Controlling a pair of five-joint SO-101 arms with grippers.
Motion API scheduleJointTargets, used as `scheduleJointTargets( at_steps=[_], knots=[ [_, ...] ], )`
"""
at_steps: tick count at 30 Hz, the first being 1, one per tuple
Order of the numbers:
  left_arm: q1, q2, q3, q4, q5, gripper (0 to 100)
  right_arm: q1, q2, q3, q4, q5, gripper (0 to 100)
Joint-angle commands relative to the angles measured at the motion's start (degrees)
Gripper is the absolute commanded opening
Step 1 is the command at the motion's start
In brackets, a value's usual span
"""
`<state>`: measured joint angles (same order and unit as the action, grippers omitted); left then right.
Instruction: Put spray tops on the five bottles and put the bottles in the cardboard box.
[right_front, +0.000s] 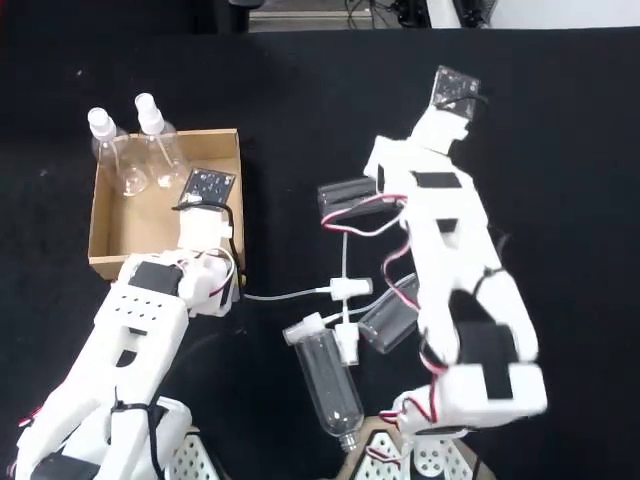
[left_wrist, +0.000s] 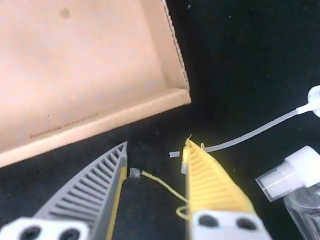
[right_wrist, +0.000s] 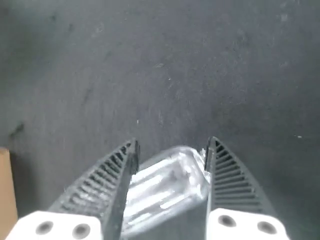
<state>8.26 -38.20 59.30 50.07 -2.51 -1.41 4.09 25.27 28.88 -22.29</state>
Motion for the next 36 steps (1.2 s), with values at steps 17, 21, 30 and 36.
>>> scheduleJointTargets(
  at_steps=[17, 21, 30, 36],
  knots=[
    [0.04, -1.58, -1.01, -0.88, 0.09, 17, -0.7, 9.63, -17.27, 28.84, -6.51, 19.8],
    [0.04, -1.58, -0.92, -0.79, 0.09, 17, -0.97, 6.37, -17.36, 35.52, 0.62, 19.8],
    [0.04, -1.58, -0.92, -0.88, 0.09, 17, 2.37, -9.01, -16.4, 40.97, 14.42, 20.1],
    [0.04, -1.58, -0.92, -0.97, 0.09, 17, -3.52, -15.43, -11.03, 42.02, 33.58, 22.1]
  ],
)
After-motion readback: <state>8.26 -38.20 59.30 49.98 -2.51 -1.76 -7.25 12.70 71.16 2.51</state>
